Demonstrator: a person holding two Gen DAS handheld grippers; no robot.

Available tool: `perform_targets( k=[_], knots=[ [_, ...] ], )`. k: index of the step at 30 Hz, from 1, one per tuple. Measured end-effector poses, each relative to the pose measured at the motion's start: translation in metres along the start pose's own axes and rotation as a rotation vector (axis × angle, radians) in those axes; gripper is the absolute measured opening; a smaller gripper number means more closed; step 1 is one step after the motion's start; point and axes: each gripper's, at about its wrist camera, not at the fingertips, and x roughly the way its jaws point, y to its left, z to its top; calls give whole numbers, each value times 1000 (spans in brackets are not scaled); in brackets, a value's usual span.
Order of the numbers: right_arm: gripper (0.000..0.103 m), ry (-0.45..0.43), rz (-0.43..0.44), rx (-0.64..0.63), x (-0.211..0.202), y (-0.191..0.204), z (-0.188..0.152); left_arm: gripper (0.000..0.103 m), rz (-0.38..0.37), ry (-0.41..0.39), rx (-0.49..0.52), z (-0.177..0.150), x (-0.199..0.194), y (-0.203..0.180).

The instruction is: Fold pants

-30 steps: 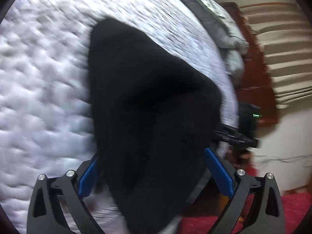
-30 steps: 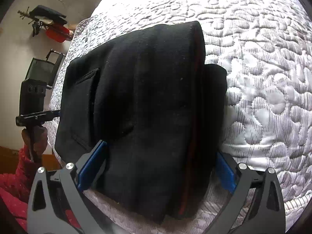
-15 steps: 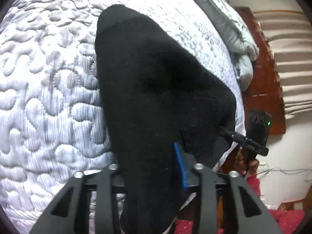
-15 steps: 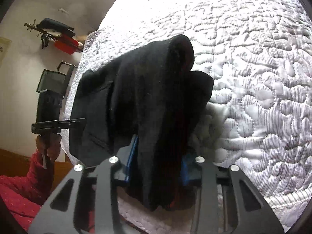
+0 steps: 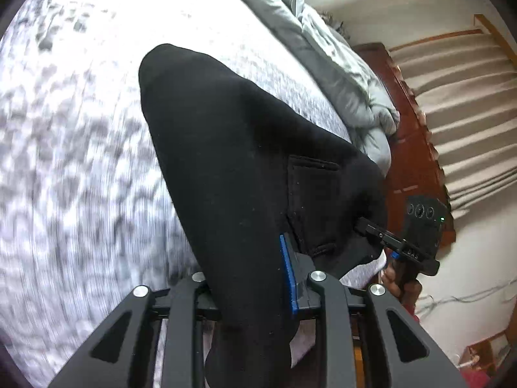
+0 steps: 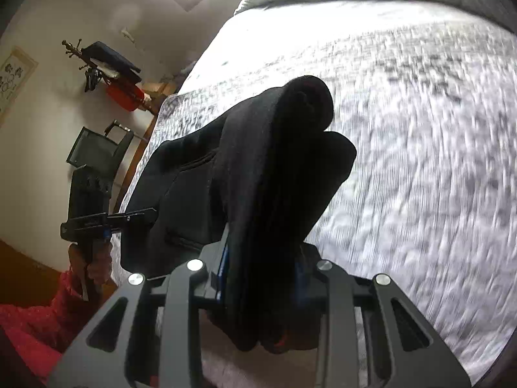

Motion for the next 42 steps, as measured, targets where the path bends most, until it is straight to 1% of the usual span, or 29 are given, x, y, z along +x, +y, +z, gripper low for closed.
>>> perform_targets(
  k=[1, 4, 8, 9, 10, 11, 12, 13, 14, 15, 18, 20, 22, 25, 28, 30, 32, 34, 37, 38, 39, 40, 41, 42],
  knots=[
    [30, 1, -8, 2, 6, -5, 12, 26, 8, -7, 5, 10, 5, 0],
    [30, 13, -21, 25, 26, -21, 33, 26, 47, -5, 3, 32, 17, 7],
    [31, 51, -47, 100, 63, -55, 40, 27, 117, 6, -22, 52, 45, 30],
    [34, 57, -66, 115, 70, -62, 38, 28, 139, 12, -30, 53, 52, 37],
    [35, 65, -76, 143, 77, -74, 35, 33, 152, 17, -35, 54, 56, 42],
    [41, 69, -67, 162, 81, -83, 31, 37, 152, 14, -47, 52, 60, 49],
    [49, 67, -55, 177, 82, -89, 28, 44, 146, 5, -53, 50, 60, 54],
    [52, 68, -34, 192, 83, -96, 23, 49, 139, -1, -56, 46, 61, 60],
    [58, 71, -21, 200, 82, -101, 19, 51, 140, -4, -58, 44, 60, 63],
    [65, 72, -10, 206, 82, -106, 15, 57, 146, -6, -59, 41, 59, 67],
    [68, 51, 41, 230, 76, -115, 4, 58, 123, -19, -68, 35, 54, 74],
    [69, 40, 52, 232, 71, -118, -4, 59, 124, -26, -66, 30, 48, 79],
    [70, 31, 53, 232, 68, -120, -11, 62, 146, -33, -55, 27, 42, 79],
    [71, 20, 47, 235, 60, -122, -21, 64, 163, -38, -51, 21, 36, 79],
    [75, 6, 54, 257, 52, -129, -29, 65, 178, -53, -60, 11, 25, 81],
    [81, -3, 71, 286, 45, -135, -35, 67, 190, -62, -61, 4, 22, 76],
    [81, -12, 88, 320, 38, -142, -41, 68, 204, -71, -59, -1, 22, 69],
    [81, -11, 52, 319, 28, -145, -49, 72, 221, -82, -60, -9, 18, 64],
    [81, -2, -10, 300, 15, -142, -62, 74, 256, -96, -57, -21, 11, 57],
    [81, 1, -35, 291, 11, -134, -63, 75, 280, -104, -56, -25, 7, 55],
    [83, 4, -57, 285, 8, -129, -66, 82, 318, -112, -57, -30, 4, 51],
    [84, 10, -88, 275, 6, -124, -70, 88, 336, -116, -58, -32, 3, 48],
    [86, 24, -142, 258, 5, -116, -74, 91, 381, -122, -62, -37, 1, 45],
    [90, 29, -177, 247, 7, -109, -76, 92, 412, -126, -63, -41, -1, 44]
  ],
)
